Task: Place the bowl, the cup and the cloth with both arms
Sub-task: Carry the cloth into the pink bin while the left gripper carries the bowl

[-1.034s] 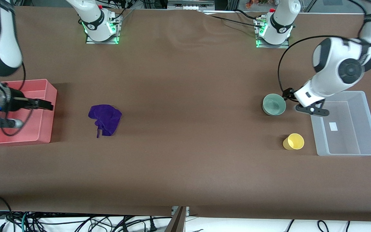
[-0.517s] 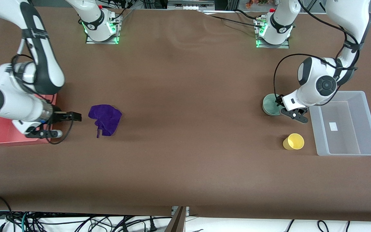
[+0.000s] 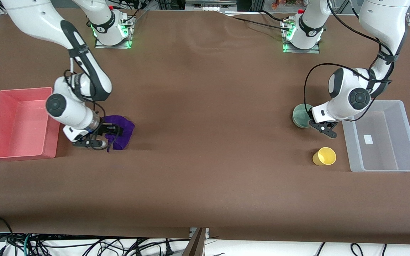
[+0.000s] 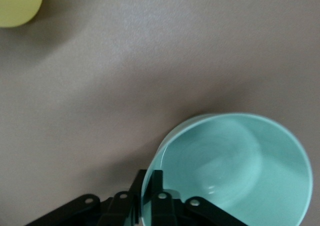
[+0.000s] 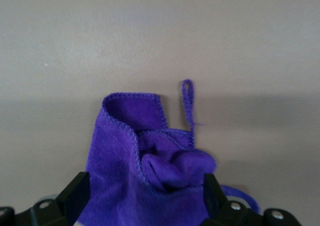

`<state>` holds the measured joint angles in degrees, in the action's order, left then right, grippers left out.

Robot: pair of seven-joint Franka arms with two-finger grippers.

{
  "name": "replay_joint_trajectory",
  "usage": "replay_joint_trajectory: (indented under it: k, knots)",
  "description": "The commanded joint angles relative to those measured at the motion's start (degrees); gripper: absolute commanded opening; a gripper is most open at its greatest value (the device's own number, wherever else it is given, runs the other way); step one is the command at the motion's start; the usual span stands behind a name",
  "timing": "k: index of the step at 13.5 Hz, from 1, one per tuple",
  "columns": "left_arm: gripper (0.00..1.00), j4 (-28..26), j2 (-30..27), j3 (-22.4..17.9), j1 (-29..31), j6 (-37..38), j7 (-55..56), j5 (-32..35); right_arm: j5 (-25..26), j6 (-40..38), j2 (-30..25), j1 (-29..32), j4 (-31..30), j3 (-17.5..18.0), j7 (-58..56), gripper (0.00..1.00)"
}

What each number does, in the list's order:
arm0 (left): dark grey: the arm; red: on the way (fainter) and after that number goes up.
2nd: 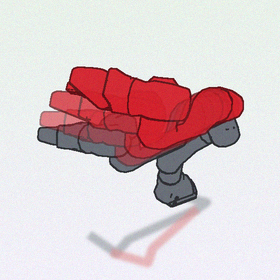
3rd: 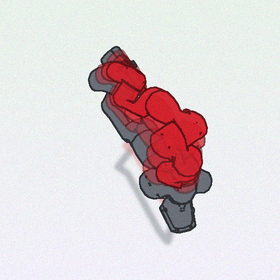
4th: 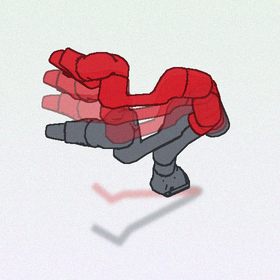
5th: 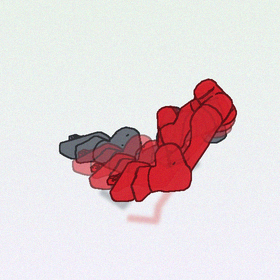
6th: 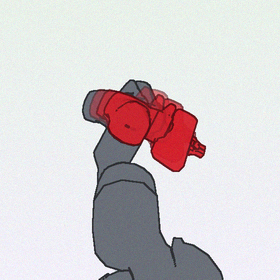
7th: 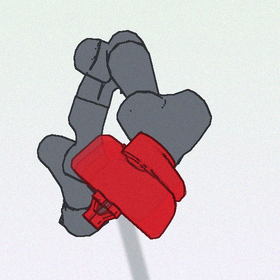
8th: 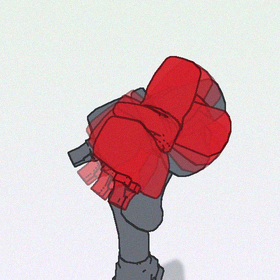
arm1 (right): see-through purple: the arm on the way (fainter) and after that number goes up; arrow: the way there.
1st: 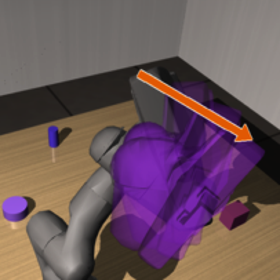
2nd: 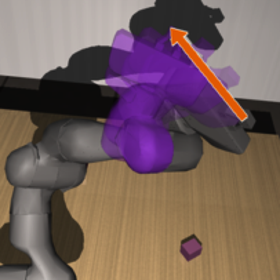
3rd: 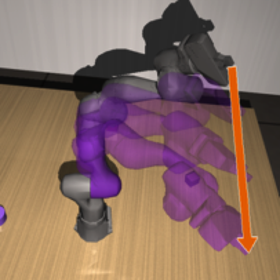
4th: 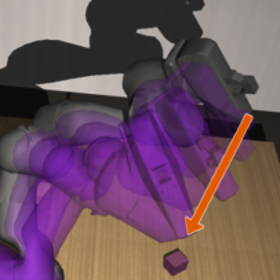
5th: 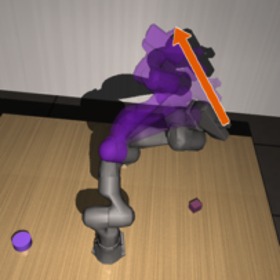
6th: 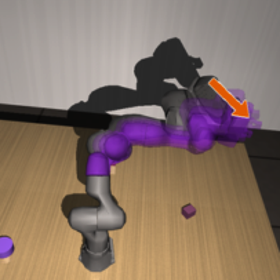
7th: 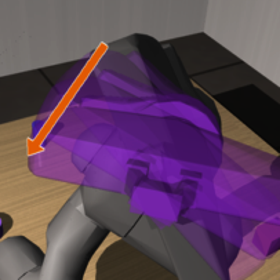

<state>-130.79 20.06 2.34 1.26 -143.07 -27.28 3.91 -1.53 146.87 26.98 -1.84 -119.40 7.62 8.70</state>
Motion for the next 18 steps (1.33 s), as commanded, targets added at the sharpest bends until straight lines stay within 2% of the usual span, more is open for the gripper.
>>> replay_joint_trajectory:
  k: [1, 2, 3, 4, 7, 9, 11, 13, 14, 16, 18]
  knots:
    - [0.00, 0.7, -0.8, 0.0, -0.1, 0.7, -1.4, 0.1, -0.4, 6.2, 0.6, 0.1, -3.5, 0.0, 0.2, 0.99]
    - [0.00, 0.9, -2.8, 0.0, -0.1, 2.1, -1.4, 0.1, -0.4, 6.9, 0.7, 0.1, -3.8, 0.0, 0.2, 0.62]
    - [0.00, 1.7, -5.1, 0.0, 0.0, 5.2, -1.5, 0.1, -0.4, 6.6, 0.5, 0.1, -3.8, 0.0, 0.2, 0.13]
    - [0.00, 4.0, -7.0, -0.1, 0.4, 10.0, -1.5, 0.1, -0.4, 6.4, 0.4, 0.0, -3.7, 0.0, 0.2, 0.00]
    - [0.00, 16.8, -8.1, -0.5, 2.8, 30.0, -2.7, 0.2, -0.3, 5.3, -0.8, 0.1, -3.1, 0.0, -0.3, 0.00]
    - [0.00, 23.1, -7.6, -0.8, 6.4, 35.4, -6.8, 0.9, -0.4, 0.6, -2.7, 0.3, -1.2, 0.0, -0.5, 0.00]
    - [0.00, 25.6, -6.3, -0.8, 11.5, 35.1, -11.8, 3.2, -0.2, -7.7, -5.2, 0.7, 3.0, -0.4, -1.1, 0.00]
    - [0.00, 28.9, -3.4, -0.8, 15.5, 34.8, -15.7, 5.3, 0.0, -20.6, -7.3, 1.8, 9.7, -2.8, -3.2, 0.00]
    - [0.00, 30.4, -1.1, -0.8, 17.2, 33.7, -17.4, 5.3, -0.2, -28.2, -8.2, 1.9, 13.8, -5.0, -7.5, 0.00]
    - [0.00, 30.9, 4.0, -0.8, 20.6, 26.7, -20.9, 5.3, -0.3, -42.8, -8.7, 1.9, 22.2, -10.7, -17.3, 0.00]
    - [0.00, 30.9, 8.1, -0.8, 23.9, 19.7, -26.3, 5.0, -0.3, -49.4, -8.6, 1.9, 26.0, -17.9, -28.9, 0.00]
